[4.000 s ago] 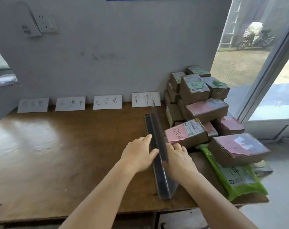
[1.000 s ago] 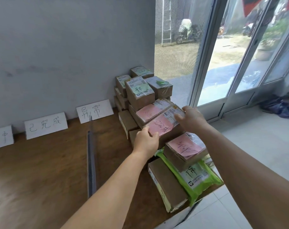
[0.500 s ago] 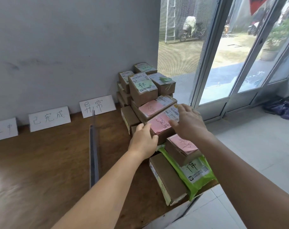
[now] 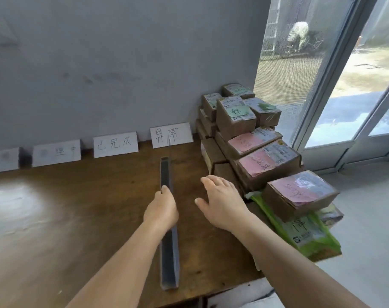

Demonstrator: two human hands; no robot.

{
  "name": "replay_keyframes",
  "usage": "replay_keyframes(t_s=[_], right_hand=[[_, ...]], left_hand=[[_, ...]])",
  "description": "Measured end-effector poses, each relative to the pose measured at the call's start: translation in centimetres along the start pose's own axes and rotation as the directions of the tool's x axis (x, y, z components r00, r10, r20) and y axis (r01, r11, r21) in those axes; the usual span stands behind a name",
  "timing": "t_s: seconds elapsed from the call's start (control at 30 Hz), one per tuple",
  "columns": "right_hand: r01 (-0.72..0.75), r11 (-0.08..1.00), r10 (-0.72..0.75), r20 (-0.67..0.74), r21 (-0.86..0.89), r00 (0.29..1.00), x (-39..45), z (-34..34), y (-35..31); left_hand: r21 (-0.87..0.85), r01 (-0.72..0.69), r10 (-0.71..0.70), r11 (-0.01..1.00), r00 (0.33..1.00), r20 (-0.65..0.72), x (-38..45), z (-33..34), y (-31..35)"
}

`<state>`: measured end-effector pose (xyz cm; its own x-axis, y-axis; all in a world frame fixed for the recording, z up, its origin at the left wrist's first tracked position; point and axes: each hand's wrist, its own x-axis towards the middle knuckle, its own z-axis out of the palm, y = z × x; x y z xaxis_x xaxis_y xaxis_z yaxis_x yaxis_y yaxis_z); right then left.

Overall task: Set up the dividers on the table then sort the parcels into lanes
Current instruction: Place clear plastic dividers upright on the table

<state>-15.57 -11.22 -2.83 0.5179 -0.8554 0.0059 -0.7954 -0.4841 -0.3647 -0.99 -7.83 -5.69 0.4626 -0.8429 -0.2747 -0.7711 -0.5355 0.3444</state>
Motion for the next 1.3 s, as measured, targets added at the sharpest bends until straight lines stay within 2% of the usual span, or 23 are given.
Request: replay_keyframes(t_s=[0.23,0.4,0.63,1.13,1.3], right_hand=[[0.035,0.996,-0.044,0.116,0.079,0.992,-0.1,4.0,-2.2],[-0.006,0.994,-0.015,0.182,0.113,0.983,-0.3,5.3,-2.9],[-0.022,0.990,-0.015,0.259,0.139,0.966,-0.4,6.8,-3.2],[-0.081,0.974,0.026,0.250,0.212,0.968,-0.1,7.3,-3.8],[-0.146,0.974,0.108,0.213,0.171,0.971,0.2,7.6,-4.0]], left_hand=[[-0.146,-0.112,0.108,0.983,0.994,-0.034,-0.7,0.7,-0.8],[-0.282,-0.064,0.049,0.957,0.997,-0.060,-0.3,0.2,-2.3],[-0.464,-0.013,0.010,0.886,1.000,-0.009,-0.3,0.4,-2.9],[-0.579,0.023,-0.024,0.815,1.000,0.007,-0.5,0.1,-4.2],[-0.491,-0.046,0.021,0.870,0.998,-0.056,-0.2,0.3,-4.0]])
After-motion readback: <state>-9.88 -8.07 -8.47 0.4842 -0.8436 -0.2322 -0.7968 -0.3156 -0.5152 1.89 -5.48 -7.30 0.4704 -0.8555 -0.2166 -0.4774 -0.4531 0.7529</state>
